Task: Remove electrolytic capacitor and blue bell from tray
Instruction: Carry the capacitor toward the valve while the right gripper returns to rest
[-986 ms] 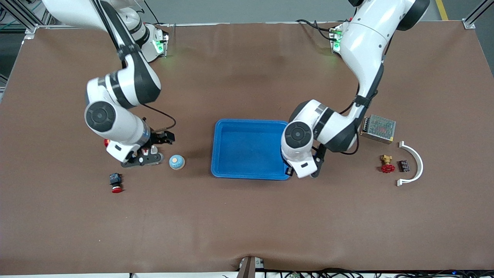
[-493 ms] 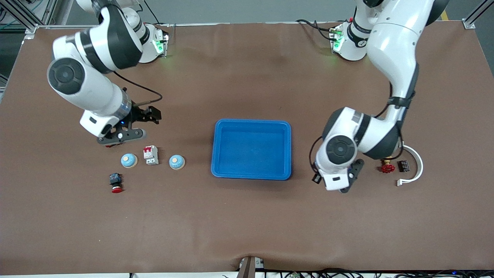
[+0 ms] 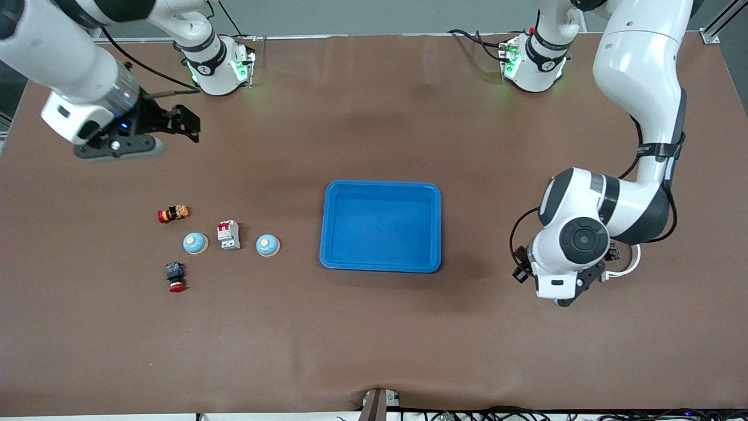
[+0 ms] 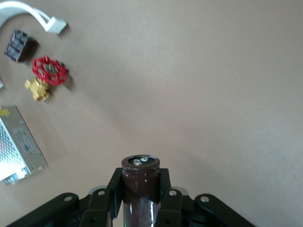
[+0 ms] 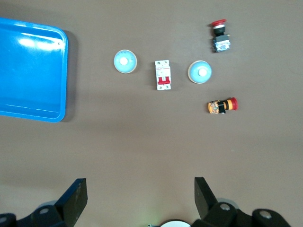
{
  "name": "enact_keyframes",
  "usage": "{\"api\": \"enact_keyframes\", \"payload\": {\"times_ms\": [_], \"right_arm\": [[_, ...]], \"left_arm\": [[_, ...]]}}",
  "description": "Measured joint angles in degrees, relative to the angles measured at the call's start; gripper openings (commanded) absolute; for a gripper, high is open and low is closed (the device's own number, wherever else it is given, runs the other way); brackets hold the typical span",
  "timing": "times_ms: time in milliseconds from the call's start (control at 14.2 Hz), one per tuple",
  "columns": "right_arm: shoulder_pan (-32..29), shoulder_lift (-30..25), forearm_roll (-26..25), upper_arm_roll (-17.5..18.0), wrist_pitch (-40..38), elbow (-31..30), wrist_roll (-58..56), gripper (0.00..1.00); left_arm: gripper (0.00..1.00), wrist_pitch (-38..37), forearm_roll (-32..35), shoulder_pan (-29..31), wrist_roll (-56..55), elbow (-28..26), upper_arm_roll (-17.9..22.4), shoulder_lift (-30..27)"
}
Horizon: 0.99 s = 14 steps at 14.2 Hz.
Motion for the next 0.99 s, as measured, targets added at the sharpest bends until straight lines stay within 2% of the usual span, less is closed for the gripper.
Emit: {"api": "enact_keyframes", "payload": {"times_ms": [211, 352, 493, 774, 986], "right_arm": [[-2.6, -3.8, -0.1, 0.0, 0.0, -2.5, -2.0, 1.00], [-5.1, -5.5, -0.1, -0.1, 0.2, -3.0, -4.1, 1.00], [-7.5, -6.1, -0.1, -0.1, 1.2, -2.6, -5.5, 1.00], [-9.5, -4.3, -1.7, -0.1, 6.1, -2.0, -6.3, 1.00], [-9.7, -1.4, -2.3, -0.1, 7.2, -0.5, -6.3, 1.00]], "left_arm": [[0.00, 0.0, 0.5, 2.2, 6.7, -1.5, 0.1, -1.3], [0.00, 0.9, 2.1, 3.6, 9.9, -4.8, 0.2, -3.8], [0.00, 4.9, 2.8, 4.9, 11.8, -10.6, 0.1, -7.4], [0.00, 16.4, 3.0, 7.6, 15.0, -26.2, 0.1, -15.7], [0.00, 18.6, 3.0, 8.1, 15.9, -32.5, 0.1, -19.3]]}}
